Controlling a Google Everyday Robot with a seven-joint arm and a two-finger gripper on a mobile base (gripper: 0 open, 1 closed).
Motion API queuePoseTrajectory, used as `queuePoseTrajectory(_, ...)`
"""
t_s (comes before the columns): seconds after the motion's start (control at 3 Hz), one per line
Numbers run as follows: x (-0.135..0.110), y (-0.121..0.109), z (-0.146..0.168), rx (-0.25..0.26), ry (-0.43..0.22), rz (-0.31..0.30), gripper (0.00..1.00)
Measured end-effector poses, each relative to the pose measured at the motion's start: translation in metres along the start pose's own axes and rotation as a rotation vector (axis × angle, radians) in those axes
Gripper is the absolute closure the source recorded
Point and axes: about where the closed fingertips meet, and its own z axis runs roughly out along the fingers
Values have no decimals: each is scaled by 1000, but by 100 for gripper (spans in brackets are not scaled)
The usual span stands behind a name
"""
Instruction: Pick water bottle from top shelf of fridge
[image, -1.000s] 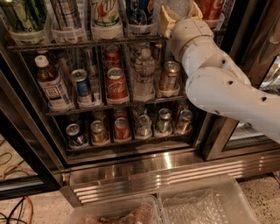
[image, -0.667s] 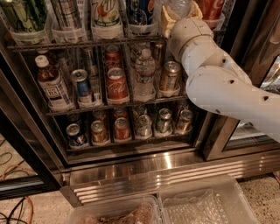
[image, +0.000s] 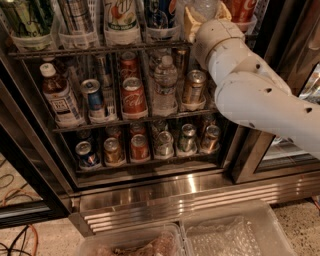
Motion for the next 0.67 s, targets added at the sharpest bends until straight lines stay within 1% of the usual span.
queuePoseTrajectory(0.33,-15,8,4,-49,16,-10,100)
queuePoseTrajectory(0.67,-31,23,12,-107,23,-35,100)
